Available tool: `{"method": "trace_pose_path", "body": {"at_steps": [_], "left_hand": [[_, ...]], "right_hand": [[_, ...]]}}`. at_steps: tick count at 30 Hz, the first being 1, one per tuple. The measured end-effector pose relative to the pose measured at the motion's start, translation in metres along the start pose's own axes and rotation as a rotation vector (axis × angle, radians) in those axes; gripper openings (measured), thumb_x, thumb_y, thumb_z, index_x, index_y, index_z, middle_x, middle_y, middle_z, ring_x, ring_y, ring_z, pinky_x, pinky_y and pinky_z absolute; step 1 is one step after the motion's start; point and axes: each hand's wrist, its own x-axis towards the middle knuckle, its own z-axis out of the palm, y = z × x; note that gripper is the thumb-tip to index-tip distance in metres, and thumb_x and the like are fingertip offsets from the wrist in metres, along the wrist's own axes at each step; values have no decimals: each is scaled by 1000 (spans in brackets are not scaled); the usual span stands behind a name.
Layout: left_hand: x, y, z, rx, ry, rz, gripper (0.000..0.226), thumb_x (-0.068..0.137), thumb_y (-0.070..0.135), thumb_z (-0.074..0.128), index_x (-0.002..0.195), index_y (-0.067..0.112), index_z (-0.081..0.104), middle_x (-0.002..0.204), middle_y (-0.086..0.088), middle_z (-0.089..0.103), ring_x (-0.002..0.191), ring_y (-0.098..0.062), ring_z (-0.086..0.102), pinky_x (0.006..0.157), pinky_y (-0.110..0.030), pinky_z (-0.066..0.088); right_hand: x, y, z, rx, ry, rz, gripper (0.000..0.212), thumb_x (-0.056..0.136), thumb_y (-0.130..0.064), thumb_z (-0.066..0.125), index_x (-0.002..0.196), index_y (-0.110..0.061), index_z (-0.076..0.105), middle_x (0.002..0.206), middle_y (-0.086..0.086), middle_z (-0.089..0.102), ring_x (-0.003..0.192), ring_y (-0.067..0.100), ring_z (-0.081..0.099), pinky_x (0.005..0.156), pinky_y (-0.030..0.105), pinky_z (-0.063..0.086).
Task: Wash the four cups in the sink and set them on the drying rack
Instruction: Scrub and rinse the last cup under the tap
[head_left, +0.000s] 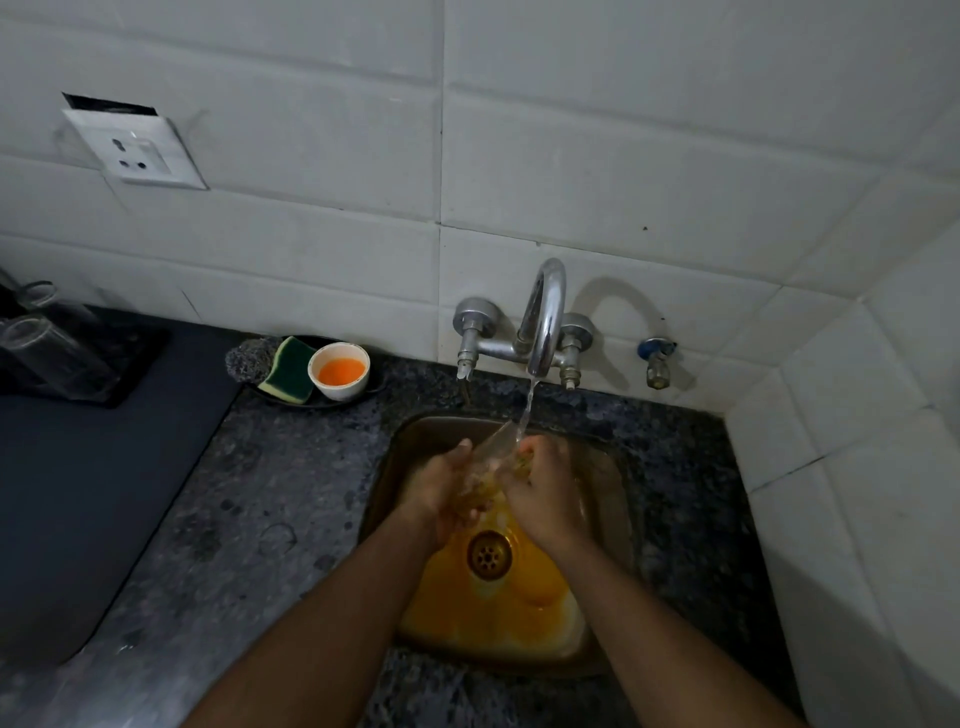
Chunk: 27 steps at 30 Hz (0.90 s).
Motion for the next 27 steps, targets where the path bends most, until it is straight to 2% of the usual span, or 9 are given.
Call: {"method": "trace_pose_path", "body": {"at_steps": [2, 4, 7, 11, 16, 18, 21, 25, 27], "left_hand": [[9, 2, -12, -31, 32, 62, 56, 98, 55, 63, 121, 4, 73, 93, -13, 76, 55, -20, 60, 40, -22, 37], [11, 6, -18, -8, -18, 70, 63, 95, 61, 62, 122, 4, 73, 101, -15, 77, 53, -20, 57, 39, -21, 32], [7, 15, -14, 5, -78, 19, 59, 99, 59, 57, 107, 4, 77, 96, -17, 76, 48, -21, 55, 37, -20, 29], [7, 22, -5, -90, -162, -5, 46, 100, 45, 51, 104, 6, 75, 84, -14, 71, 42, -21, 51, 32, -17, 23], [10, 24, -11, -114, -195, -79, 42, 95, 37, 49, 83, 4, 72, 72, -13, 65, 43, -22, 51, 34, -17, 22], [9, 24, -11, -99, -165, -89, 43, 94, 32, 45, 78, 3, 72, 71, -14, 64, 43, -22, 50, 34, -17, 22], [4, 26, -5, -117, -165, -109, 49, 90, 33, 46, 61, 5, 74, 68, -12, 63, 45, -22, 50, 37, -17, 23], [8, 15, 7, -236, -137, 21, 38, 98, 34, 51, 92, 4, 74, 79, -10, 70, 56, -18, 58, 40, -21, 38], [8, 8, 9, -259, -133, 91, 40, 105, 37, 53, 99, 4, 73, 80, -10, 71, 53, -16, 56, 38, -19, 34]], "right_hand": [[-2, 6, -8, -132, -24, -222, 27, 95, -26, 75, 118, -21, 63, 132, -11, 44, 99, 3, 54, 77, 19, 52], [1, 5, -20, -119, -153, -332, 27, 90, -23, 79, 116, -23, 71, 120, -11, 63, 94, 3, 63, 80, 30, 59], [14, -5, -32, -342, -316, -460, 23, 84, -36, 80, 106, -29, 76, 104, -12, 75, 97, 7, 69, 83, 35, 60], [24, -24, -41, -620, -116, -758, 34, 76, -39, 86, 104, -22, 76, 110, -8, 72, 121, 22, 52, 99, 42, 50], [12, -13, -48, -744, 109, -1053, 43, 82, -41, 84, 115, -15, 75, 122, 1, 72, 134, 28, 54, 108, 48, 42], [10, -10, -48, -734, 93, -1060, 40, 87, -40, 80, 117, -15, 74, 123, 1, 73, 130, 26, 60, 106, 48, 46], [16, -18, -46, -447, -242, -817, 34, 86, -33, 82, 119, -25, 78, 114, -7, 77, 108, 13, 69, 95, 35, 54], [29, -19, -40, -176, -413, -468, 34, 87, -21, 83, 119, -31, 77, 110, -13, 80, 98, -3, 73, 96, 33, 60], [31, -20, -42, -231, -452, -483, 27, 91, -24, 79, 117, -30, 77, 103, -12, 79, 92, -2, 73, 90, 29, 59]]}}
